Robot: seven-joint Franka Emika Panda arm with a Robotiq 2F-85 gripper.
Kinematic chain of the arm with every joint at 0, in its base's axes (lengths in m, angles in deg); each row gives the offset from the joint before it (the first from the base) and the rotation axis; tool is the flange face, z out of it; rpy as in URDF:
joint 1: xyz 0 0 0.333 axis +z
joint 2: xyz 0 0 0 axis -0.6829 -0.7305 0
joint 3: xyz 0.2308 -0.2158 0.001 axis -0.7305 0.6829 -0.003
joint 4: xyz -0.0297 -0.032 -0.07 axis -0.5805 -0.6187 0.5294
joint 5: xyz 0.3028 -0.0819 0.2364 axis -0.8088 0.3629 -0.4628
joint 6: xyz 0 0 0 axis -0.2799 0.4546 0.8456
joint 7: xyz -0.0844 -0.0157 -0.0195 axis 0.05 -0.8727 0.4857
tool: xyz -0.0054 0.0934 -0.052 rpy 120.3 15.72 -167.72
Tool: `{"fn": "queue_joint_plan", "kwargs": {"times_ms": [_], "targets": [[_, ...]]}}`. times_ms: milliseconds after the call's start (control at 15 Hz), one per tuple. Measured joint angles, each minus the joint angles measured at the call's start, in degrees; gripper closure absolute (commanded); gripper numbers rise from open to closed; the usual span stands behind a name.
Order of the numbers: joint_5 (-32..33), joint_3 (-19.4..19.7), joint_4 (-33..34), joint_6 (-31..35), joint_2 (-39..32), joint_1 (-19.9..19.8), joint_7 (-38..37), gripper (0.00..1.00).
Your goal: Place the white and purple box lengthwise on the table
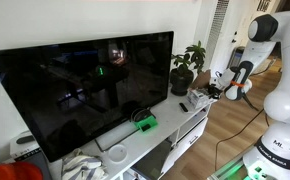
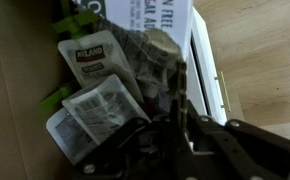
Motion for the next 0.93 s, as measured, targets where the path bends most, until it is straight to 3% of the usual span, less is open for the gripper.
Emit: {"fn": "queue_joint_plan", "kwargs": {"times_ms": [533,933], "targets": [[0.28,-0.28,2.91,0.2,-3.41,4.55,0.06,0.98],[2.52,-0.91,3.62,2.0,-4.28,5.34,0.06,0.98]]}}
